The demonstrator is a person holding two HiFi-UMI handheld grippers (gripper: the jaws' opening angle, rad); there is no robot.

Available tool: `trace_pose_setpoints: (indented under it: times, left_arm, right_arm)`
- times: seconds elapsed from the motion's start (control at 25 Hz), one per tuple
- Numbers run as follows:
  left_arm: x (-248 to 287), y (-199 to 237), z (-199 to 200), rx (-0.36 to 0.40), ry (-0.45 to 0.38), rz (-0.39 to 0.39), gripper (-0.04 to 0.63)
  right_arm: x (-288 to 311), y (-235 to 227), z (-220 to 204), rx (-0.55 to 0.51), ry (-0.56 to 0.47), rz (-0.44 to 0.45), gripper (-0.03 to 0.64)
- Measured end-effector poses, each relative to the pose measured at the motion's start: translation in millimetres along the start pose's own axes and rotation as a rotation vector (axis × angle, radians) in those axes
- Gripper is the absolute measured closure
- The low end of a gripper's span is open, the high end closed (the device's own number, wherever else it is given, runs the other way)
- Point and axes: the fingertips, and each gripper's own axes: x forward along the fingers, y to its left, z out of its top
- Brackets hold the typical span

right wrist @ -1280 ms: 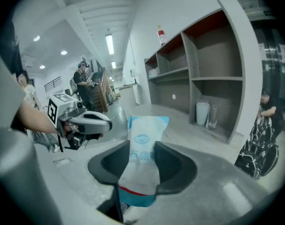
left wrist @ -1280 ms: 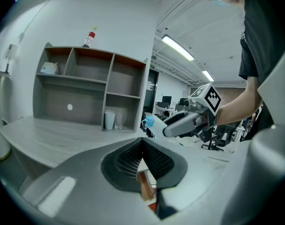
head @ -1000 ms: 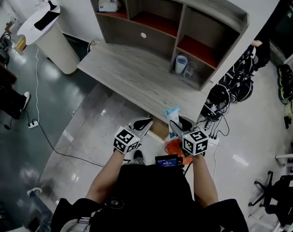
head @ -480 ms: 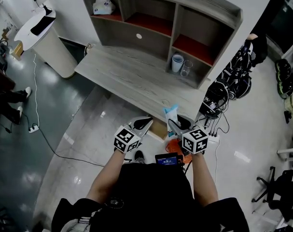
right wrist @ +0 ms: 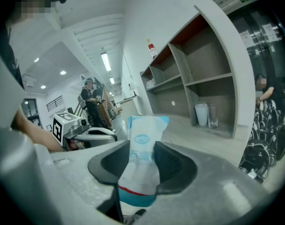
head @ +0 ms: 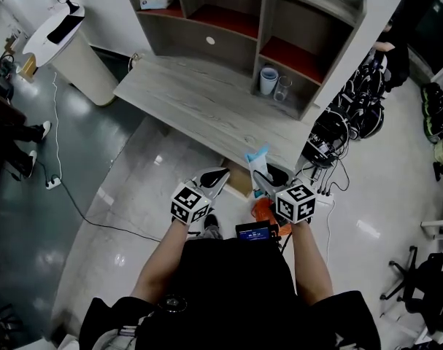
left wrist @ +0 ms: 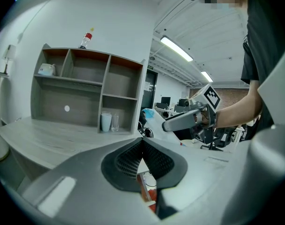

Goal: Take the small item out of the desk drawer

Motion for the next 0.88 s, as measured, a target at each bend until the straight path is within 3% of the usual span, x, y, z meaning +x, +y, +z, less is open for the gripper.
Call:
trace_pose_setpoints:
  times: [0.44,0.72,0.88]
  left_arm:
    - [-15,-37,-29,-0.054,0.019,0.102,0.592]
    - [-44,-62,-68,-0.058,0.083,0.153,0.595]
    - [-65,-65,-79,-0.062,0.108,0.131,0.596]
  right_arm:
    - [-25,5,-39,-0.020,0.085,0.076,0.449]
    - [-33,20,-71,-0.032,0.124,0.107,0.449]
    - [-39,40,-79,-0.030,0.118,0.086,0.449]
